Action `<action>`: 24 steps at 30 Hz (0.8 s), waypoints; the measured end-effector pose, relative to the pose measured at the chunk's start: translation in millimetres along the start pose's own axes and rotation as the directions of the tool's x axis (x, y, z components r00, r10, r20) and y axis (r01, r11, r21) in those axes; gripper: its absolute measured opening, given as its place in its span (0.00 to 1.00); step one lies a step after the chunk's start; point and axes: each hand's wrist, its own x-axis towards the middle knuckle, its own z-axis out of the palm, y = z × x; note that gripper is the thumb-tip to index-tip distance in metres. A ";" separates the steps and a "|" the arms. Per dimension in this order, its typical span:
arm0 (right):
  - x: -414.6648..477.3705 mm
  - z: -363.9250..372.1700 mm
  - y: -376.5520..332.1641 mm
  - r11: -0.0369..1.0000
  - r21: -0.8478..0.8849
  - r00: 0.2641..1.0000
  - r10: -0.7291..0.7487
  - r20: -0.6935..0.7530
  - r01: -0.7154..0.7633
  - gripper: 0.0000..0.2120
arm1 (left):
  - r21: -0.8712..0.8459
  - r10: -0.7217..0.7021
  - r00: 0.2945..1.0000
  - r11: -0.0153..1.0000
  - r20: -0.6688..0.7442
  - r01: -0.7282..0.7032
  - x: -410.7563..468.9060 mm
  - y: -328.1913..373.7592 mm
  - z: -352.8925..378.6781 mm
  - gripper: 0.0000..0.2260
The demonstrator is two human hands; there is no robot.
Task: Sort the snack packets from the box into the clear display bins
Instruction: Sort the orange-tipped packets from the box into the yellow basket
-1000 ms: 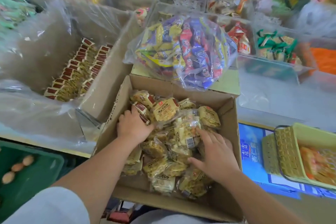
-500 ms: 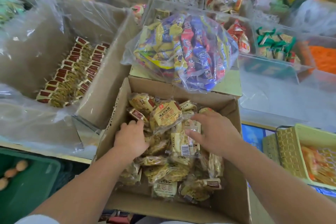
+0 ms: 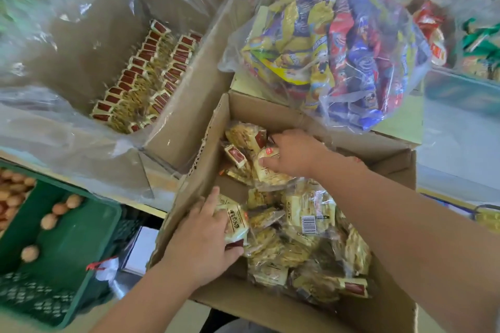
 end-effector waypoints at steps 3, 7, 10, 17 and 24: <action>-0.5 6.8 -3.8 0.999 -0.033 1.000 0.011 0.017 -0.011 0.40 | -0.008 0.007 1.000 1.000 0.005 -0.007 6.2 3.0 -2.0 0.33; -7.3 10.1 5.1 0.974 0.221 0.993 0.029 0.113 -0.054 0.43 | -0.027 0.007 0.998 1.000 0.055 -0.005 18.1 7.0 -3.6 0.41; -17.7 10.7 10.2 0.964 0.250 0.980 0.041 0.194 -0.090 0.55 | 0.113 0.038 0.982 0.992 0.184 -0.059 23.9 7.4 -15.8 0.46; -66.5 32.0 -18.2 0.995 0.095 0.985 -0.013 0.169 -0.003 0.54 | -0.059 0.168 0.930 0.979 -0.328 -0.198 43.8 15.1 -68.5 0.15; -127.5 33.4 -38.7 0.994 -0.003 0.988 -0.109 0.106 0.109 0.44 | 0.401 0.299 0.953 0.880 -0.054 -0.254 119.7 41.5 -78.9 0.20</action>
